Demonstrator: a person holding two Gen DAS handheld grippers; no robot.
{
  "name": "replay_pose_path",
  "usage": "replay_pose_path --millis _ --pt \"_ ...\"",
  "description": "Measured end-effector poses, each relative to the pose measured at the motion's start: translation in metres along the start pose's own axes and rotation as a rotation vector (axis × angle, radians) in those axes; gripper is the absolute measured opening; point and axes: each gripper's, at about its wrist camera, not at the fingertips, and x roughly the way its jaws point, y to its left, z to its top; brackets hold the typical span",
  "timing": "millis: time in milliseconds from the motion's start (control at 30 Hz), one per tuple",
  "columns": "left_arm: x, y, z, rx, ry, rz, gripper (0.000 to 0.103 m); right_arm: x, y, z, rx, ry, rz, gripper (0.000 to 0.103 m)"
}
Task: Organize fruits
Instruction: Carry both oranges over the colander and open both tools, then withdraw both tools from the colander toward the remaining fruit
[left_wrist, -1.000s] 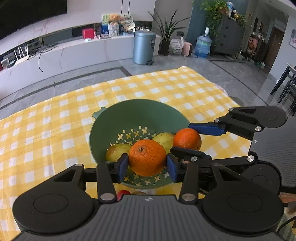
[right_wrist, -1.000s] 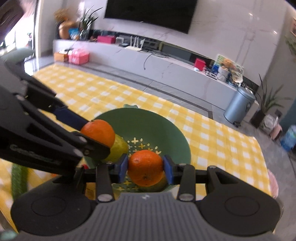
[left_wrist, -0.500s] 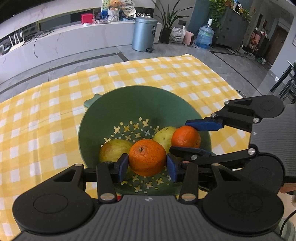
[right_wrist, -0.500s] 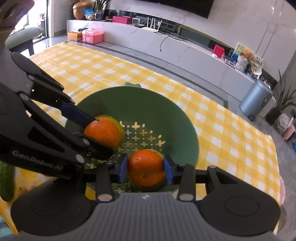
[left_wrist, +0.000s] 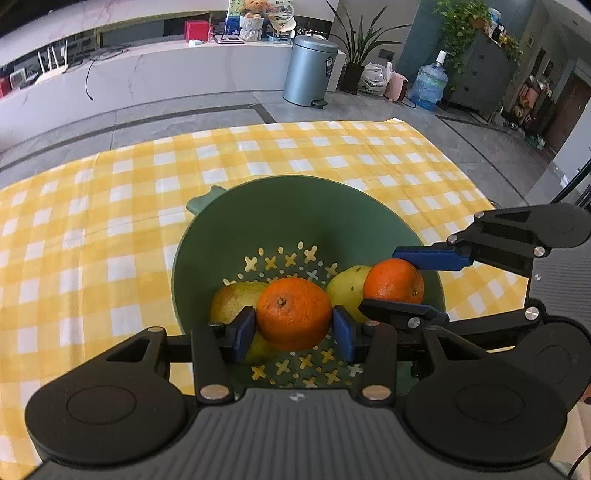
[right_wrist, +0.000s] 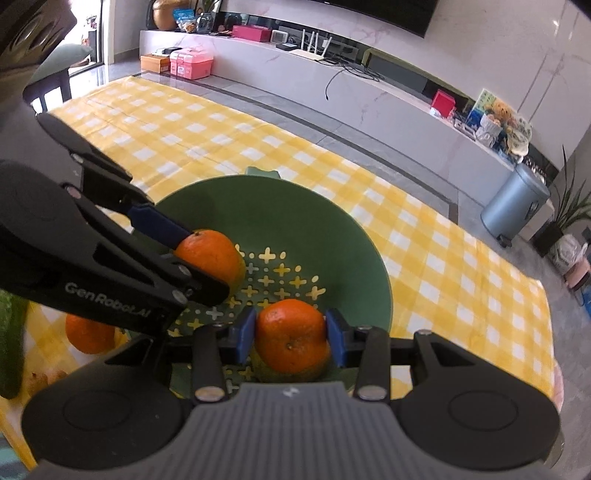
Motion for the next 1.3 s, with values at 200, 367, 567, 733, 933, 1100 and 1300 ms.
replay_pose_path --millis 200,367,567,733,933,1100,1300 --pt "-0.001 0.009 -0.001 -0.052 0.006 -0.045 0.057 -0.002 -0.004 0.000 0.059 0.015 0.037 0.038" --pt "-0.012 0.010 0.000 -0.061 -0.025 -0.057 0.060 -0.005 -0.009 0.002 0.130 0.013 0.076 0.038" --pt "-0.028 0.009 0.000 -0.051 -0.056 -0.032 0.060 -0.007 -0.004 0.006 0.178 0.018 0.150 0.038" --pt "-0.035 0.012 -0.004 -0.045 -0.056 0.032 0.060 0.003 0.009 0.007 0.208 0.063 0.185 0.038" --pt "-0.040 0.018 -0.013 -0.037 -0.047 0.061 0.061 0.016 0.014 0.005 0.242 0.123 0.166 0.039" --pt "-0.045 0.016 -0.018 -0.021 -0.044 0.065 0.061 0.017 0.010 0.004 0.269 0.144 0.151 0.039" --pt "-0.056 0.009 -0.027 0.026 -0.047 0.088 0.061 0.007 0.013 0.004 0.268 0.117 0.098 0.049"
